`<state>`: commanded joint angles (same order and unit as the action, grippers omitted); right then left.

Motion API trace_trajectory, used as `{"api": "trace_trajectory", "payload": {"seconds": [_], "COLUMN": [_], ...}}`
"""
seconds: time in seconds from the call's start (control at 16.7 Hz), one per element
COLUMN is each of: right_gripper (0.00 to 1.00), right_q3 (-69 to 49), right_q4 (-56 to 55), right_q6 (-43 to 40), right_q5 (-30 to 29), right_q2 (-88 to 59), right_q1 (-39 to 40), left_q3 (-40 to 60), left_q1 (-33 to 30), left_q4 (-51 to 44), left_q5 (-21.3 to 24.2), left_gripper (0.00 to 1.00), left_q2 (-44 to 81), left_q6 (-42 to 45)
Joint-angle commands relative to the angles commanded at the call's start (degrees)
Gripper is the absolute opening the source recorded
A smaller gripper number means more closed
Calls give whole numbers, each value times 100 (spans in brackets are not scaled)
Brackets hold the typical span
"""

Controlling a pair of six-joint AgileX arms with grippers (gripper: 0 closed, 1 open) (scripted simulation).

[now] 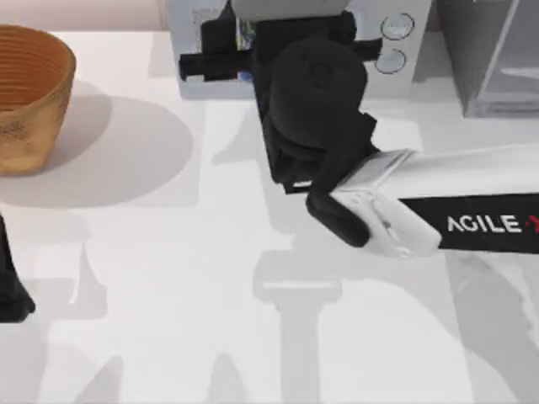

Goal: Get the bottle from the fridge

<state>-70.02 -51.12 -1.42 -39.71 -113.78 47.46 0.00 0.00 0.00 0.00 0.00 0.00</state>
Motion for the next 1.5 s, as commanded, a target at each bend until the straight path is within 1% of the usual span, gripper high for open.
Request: {"api": "trace_trajectory", "payload": {"seconds": [0.36,0.6,1.08,1.5], "right_gripper": [0,0,0,0], "right_q3": [-1269,-1653,-1736,-2724], "right_q4": [-112,-75,-63,88], "right_q6": [108,153,161,145], "right_q5": [-1104,-1471,-1451,-1126], "right_q2": [-1919,-2487,-2579,-3421], "right_q1": [445,544,494,167], "left_q3": [0,0,0,0], "left_q1": [0,0,0,0], "left_q4": [0,0,0,0], "left_q5": [0,0,0,0], "left_gripper": [100,100,100,100], "left_q2": [0,0,0,0], "left_q6": [0,0,0,0]}}
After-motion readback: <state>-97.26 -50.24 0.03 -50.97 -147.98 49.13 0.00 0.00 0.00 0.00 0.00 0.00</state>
